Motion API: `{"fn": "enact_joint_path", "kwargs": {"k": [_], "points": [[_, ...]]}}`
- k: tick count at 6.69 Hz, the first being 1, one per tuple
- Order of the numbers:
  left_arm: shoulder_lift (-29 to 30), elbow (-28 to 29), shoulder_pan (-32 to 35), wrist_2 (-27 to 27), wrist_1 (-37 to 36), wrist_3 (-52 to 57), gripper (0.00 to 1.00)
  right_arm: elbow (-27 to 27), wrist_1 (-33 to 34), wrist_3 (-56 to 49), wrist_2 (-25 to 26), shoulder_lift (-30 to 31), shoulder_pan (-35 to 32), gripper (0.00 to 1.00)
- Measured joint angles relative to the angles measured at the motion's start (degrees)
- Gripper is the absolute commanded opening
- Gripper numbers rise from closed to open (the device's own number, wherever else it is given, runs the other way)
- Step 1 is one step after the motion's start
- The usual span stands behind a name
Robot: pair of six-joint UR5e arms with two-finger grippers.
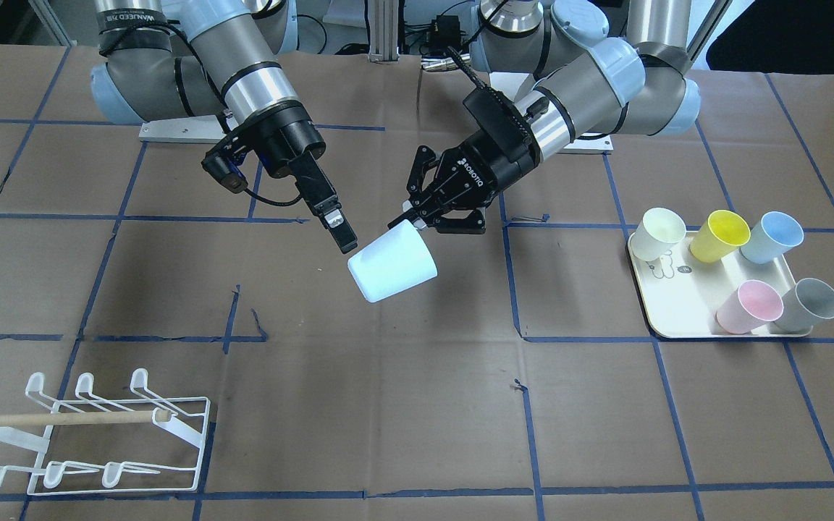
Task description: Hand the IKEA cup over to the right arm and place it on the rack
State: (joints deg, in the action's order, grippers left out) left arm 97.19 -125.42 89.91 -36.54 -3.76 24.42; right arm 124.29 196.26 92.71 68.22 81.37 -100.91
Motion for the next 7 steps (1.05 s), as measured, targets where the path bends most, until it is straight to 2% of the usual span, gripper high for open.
{"fn": "enact_joint_path", "kwargs": {"k": [3, 6, 7], "points": [[0.0, -0.1, 0.0, 0.0, -0.1, -0.1, 0.02, -5.2, -0.1, 0.7, 1.7, -4.5, -2.0, 0.98], [0.1, 0.0, 0.0, -0.1, -0.1, -0.1, 0.02, -6.8, -0.1, 1.1, 3.0, -6.1, -3.2, 0.97], [0.1, 0.0, 0.0, -0.1, -0.1, -0.1, 0.02, -6.7, -0.1, 1.1, 3.1, -6.2, -3.4, 0.91]]}}
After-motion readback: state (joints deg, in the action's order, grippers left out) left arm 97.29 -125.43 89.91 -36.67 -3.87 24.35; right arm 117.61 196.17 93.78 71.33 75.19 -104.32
